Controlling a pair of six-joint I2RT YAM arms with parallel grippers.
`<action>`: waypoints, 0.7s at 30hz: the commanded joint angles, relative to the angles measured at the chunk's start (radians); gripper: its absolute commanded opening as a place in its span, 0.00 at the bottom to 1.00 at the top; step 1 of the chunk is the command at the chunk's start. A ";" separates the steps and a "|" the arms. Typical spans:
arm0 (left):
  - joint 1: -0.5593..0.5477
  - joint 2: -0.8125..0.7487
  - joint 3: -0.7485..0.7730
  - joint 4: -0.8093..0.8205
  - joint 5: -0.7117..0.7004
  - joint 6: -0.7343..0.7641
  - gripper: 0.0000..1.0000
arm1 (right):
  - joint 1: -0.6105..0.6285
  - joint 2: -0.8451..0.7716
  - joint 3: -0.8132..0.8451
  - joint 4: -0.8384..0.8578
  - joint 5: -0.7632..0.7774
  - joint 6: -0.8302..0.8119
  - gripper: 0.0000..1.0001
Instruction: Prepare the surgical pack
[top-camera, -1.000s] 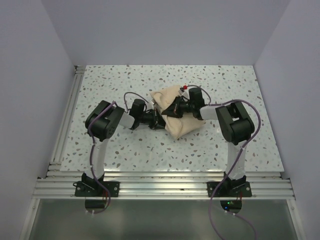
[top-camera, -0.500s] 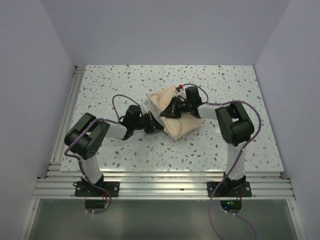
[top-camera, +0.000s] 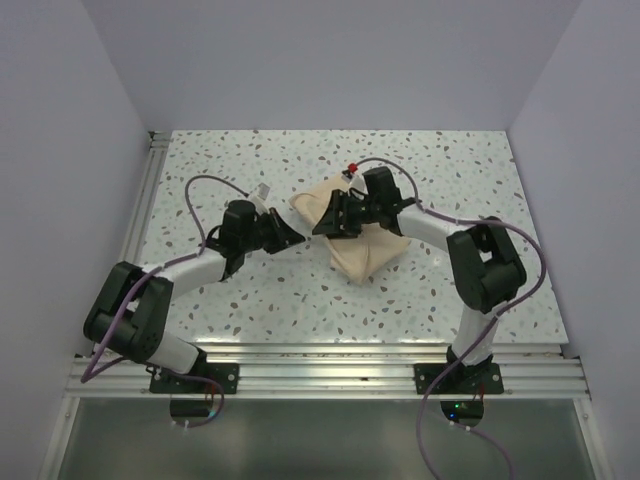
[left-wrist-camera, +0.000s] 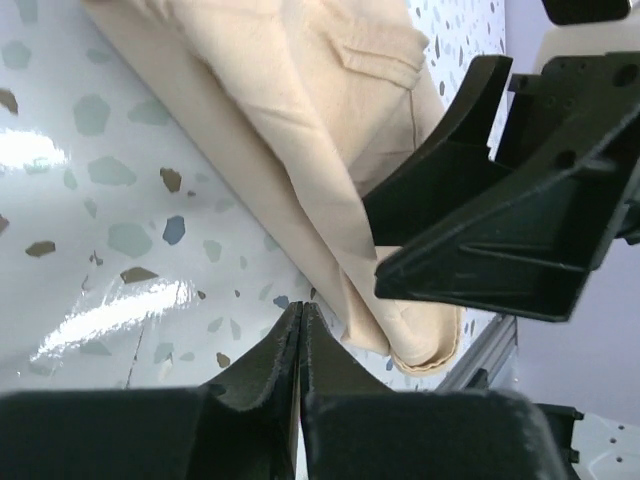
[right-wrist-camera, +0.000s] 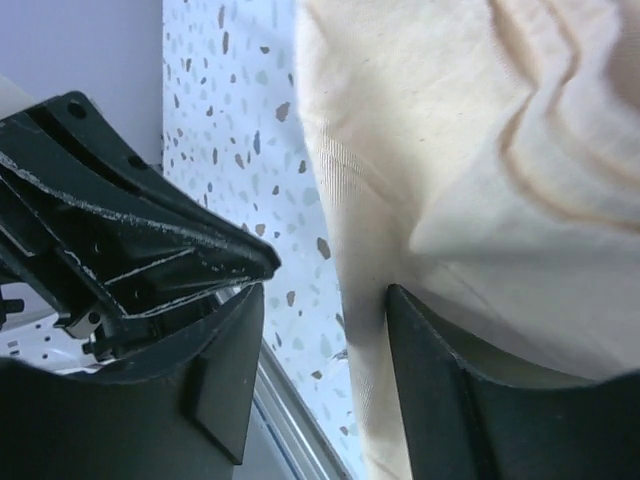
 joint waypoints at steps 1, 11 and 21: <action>0.005 -0.082 0.094 -0.109 -0.085 0.121 0.06 | 0.003 -0.130 0.015 -0.077 0.024 -0.046 0.58; 0.005 -0.183 0.143 -0.196 -0.194 0.215 0.28 | -0.129 -0.257 0.049 -0.216 0.148 -0.118 0.65; 0.005 -0.240 0.164 -0.268 -0.225 0.263 0.28 | -0.217 -0.179 0.037 -0.223 0.207 -0.135 0.74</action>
